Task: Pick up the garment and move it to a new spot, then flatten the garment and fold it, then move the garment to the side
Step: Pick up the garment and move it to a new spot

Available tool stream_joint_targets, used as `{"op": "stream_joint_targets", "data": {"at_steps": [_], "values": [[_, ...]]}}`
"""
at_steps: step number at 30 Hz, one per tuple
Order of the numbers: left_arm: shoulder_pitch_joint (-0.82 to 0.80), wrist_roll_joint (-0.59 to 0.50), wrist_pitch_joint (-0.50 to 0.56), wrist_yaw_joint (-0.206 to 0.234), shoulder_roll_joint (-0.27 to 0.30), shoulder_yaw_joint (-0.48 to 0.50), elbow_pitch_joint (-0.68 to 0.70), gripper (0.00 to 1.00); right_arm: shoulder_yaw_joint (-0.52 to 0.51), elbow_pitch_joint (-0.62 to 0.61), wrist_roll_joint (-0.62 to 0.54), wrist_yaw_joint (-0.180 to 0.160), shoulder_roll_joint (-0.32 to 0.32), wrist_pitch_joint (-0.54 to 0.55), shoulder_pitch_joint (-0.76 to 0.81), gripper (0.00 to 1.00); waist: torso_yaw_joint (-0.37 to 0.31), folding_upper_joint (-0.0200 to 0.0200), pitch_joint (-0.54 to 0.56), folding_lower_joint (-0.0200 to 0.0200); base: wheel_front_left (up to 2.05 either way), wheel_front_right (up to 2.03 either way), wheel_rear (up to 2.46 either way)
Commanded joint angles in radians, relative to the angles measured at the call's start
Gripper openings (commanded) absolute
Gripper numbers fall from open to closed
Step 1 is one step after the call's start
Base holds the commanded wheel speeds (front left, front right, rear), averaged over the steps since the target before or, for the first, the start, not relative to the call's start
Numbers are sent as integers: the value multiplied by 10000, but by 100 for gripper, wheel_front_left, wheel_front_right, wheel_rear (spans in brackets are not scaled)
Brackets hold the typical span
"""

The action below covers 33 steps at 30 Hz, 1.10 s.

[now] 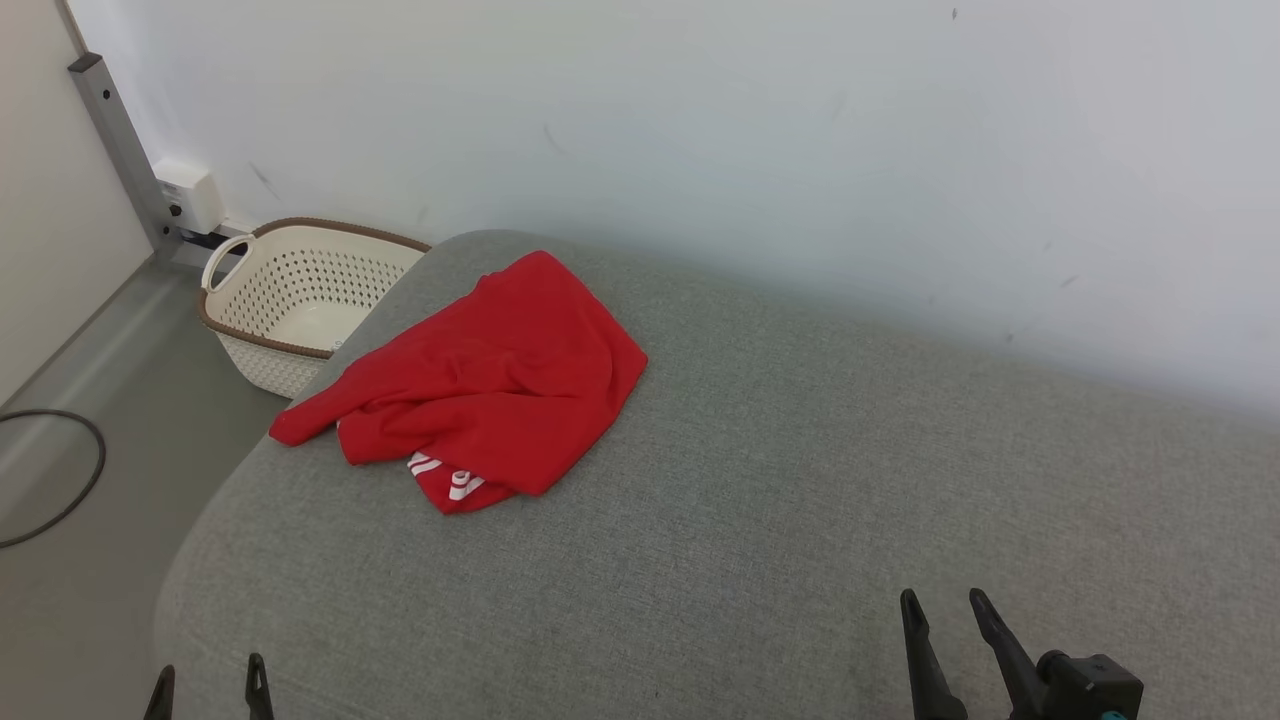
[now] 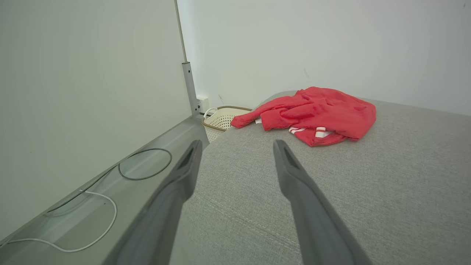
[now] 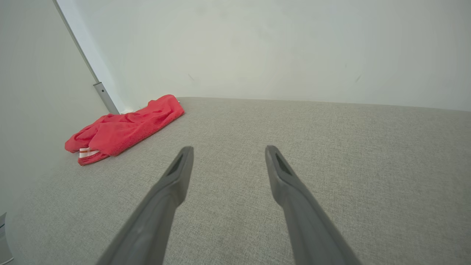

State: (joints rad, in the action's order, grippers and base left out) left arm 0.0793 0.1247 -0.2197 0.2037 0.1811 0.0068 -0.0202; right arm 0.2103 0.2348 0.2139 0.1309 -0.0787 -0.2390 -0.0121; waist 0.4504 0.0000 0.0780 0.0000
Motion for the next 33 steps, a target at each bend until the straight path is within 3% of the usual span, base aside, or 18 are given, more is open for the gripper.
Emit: {"op": "stream_joint_targets", "data": {"at_steps": [1,9,15,20,33], "values": [[158,38,17,30,36,16,73,100,26,15,38,-2,13,-62,-76,100,38,0,0,0,0,0,0],[154,102,93,149,36,-26,200,100,132,105,126,-2,-36,-91,-137,100,-36,0,-27,0,0,0,0],[-460,210,178,-123,233,-103,332,100,199,122,153,-2,-81,-87,-209,100,-168,0,-114,0,0,0,0],[-1881,244,340,-619,571,-331,371,100,365,104,193,-2,-150,-44,-396,100,-501,0,-339,0,0,0,0],[-5455,790,919,-1377,1147,-298,-689,100,506,-91,213,-2,-488,58,-999,100,-1891,0,-1429,0,0,0,0]]}}
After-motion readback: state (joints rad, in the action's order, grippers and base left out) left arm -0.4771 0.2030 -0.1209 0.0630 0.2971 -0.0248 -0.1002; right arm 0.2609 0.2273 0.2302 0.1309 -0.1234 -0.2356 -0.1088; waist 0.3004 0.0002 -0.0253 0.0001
